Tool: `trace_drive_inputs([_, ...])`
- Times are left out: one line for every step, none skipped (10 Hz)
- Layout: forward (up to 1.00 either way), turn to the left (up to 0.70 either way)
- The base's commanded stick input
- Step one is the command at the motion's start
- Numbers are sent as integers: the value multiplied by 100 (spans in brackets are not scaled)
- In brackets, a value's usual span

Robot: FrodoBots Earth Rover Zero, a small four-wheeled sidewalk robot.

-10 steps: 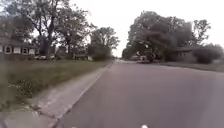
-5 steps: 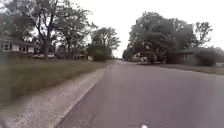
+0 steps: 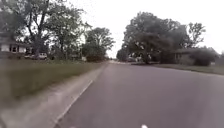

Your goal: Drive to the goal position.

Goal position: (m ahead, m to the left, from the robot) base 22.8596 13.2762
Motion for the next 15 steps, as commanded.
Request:
trace_drive_inputs([100, 0])
trace_drive_inputs([100, 0])
trace_drive_inputs([100, 0])
trace_drive_inputs([100, 0])
trace_drive_inputs([100, 0])
trace_drive_inputs([100, 0])
trace_drive_inputs([100, 0])
trace_drive_inputs([100, 0])
trace_drive_inputs([100, 0])
trace_drive_inputs([100, 0])
trace_drive_inputs([100, 0])
trace_drive_inputs([100, 0])
trace_drive_inputs([100, 0])
trace_drive_inputs([100, 0])
trace_drive_inputs([100, 0])
